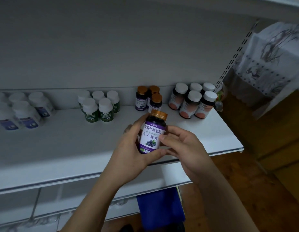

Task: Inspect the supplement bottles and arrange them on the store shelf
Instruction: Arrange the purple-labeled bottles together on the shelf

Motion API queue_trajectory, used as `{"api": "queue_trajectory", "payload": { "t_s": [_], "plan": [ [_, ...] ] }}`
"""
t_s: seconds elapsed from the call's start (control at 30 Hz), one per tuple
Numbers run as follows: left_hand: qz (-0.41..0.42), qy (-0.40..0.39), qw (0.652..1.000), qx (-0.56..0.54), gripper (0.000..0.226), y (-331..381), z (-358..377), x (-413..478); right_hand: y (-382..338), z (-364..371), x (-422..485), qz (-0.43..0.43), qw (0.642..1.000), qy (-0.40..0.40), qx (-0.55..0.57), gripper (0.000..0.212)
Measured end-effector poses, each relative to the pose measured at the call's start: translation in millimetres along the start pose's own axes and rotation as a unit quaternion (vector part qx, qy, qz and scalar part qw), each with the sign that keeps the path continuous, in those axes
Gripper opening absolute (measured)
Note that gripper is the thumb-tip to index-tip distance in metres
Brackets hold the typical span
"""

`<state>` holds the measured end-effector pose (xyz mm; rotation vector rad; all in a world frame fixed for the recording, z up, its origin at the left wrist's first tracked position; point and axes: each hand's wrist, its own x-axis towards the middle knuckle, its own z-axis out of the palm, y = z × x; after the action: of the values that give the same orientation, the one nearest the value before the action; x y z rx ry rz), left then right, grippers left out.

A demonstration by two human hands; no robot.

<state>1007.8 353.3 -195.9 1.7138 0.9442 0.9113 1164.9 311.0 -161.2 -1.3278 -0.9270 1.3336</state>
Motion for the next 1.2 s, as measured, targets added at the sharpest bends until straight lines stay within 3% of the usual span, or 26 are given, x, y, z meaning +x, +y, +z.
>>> {"api": "queue_trajectory", "payload": {
  "t_s": [0.1, 0.17, 0.33, 0.47, 0.53, 0.7, 0.83, 0.97, 1.2],
  "plan": [
    [-0.008, 0.024, 0.999, 0.047, 0.098, -2.2, 1.8, -2.1, -1.3, 0.8, -0.5, -0.028, 0.999, -0.007, -0.03, 0.03],
    [0.015, 0.061, 0.994, 0.084, 0.085, -3.2, 4.4, -4.6, -2.5, 3.1, -2.6, -0.091, 0.989, 0.003, -0.12, 0.041],
    [0.11, 0.137, 0.984, 0.03, 0.067, -2.6, 0.9, -5.8, 2.1, 9.0, -8.9, -0.305, 0.9, 0.029, -0.31, 0.052],
    [0.09, 0.117, 0.989, -0.026, 0.064, 1.0, -2.6, -6.2, 6.9, 13.1, -8.1, -0.356, 0.867, 0.051, -0.345, 0.052],
    [0.071, 0.103, 0.991, -0.051, 0.066, -0.9, -3.1, -7.4, 8.0, 14.7, -8.2, -0.345, 0.875, 0.06, -0.334, 0.055],
    [-0.028, 0.066, 0.986, -0.153, 0.072, -8.8, 1.5, -10.8, 6.9, 13.2, -2.8, -0.18, 0.968, 0.092, -0.149, 0.036],
    [-0.03, 0.03, 0.986, -0.161, 0.057, -8.7, 2.3, -9.1, 9.2, 6.5, -0.5, -0.141, 0.978, 0.069, -0.135, 0.031],
    [-0.039, 0.037, 0.986, -0.156, 0.058, -10.9, 2.2, -8.0, 10.8, 4.0, 0.9, -0.109, 0.984, 0.06, -0.129, 0.027],
    [-0.006, 0.07, 0.997, 0.022, 0.071, -23.2, 2.7, -7.1, 1.8, 0.2, 10.3, -0.072, 0.986, 0.082, -0.125, 0.026]
  ]
}}
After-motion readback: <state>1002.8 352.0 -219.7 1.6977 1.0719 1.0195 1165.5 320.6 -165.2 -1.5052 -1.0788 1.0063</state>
